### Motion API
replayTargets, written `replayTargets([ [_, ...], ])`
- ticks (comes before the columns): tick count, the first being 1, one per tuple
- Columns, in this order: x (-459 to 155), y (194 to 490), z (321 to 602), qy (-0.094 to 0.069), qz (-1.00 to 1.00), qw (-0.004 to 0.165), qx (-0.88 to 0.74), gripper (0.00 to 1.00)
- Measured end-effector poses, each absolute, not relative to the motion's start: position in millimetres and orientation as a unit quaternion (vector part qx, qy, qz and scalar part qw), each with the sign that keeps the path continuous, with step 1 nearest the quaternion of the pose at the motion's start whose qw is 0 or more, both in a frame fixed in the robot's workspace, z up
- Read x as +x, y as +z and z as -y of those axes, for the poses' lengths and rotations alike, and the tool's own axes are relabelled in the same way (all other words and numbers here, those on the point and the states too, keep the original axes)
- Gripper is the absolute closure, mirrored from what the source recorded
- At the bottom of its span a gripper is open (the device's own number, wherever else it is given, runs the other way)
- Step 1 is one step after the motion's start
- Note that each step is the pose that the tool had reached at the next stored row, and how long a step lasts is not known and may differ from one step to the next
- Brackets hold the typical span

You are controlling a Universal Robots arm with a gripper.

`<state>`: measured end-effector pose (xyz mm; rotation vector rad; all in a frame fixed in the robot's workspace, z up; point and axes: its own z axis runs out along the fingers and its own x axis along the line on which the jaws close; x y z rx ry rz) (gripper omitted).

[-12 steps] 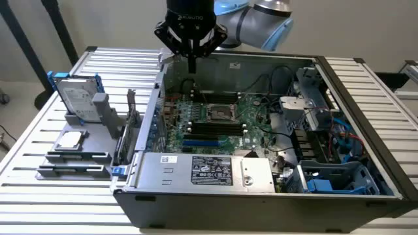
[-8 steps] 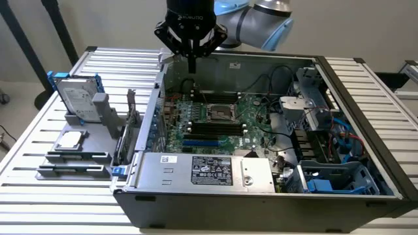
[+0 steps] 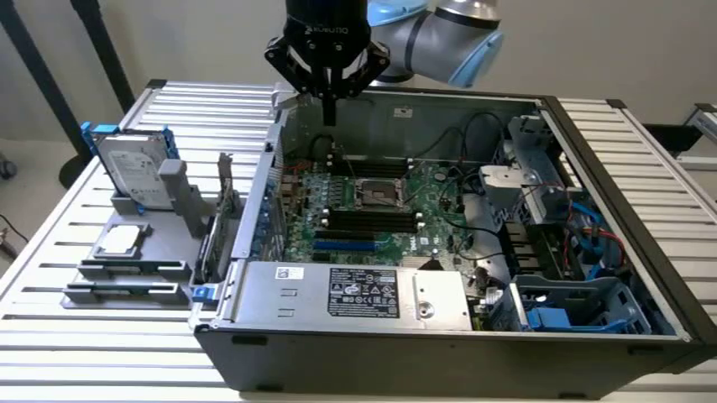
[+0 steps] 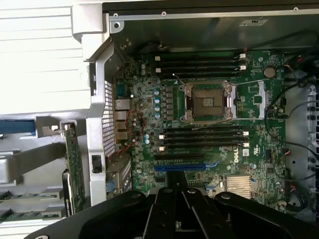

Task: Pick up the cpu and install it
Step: 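Reach for the cpu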

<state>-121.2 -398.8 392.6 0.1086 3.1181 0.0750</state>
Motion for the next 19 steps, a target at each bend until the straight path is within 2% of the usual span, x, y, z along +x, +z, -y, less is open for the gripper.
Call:
replayTargets([
  [19,-203.3,390.3,398.8,0.022,-0.999,0.010,0.035,0.89],
])
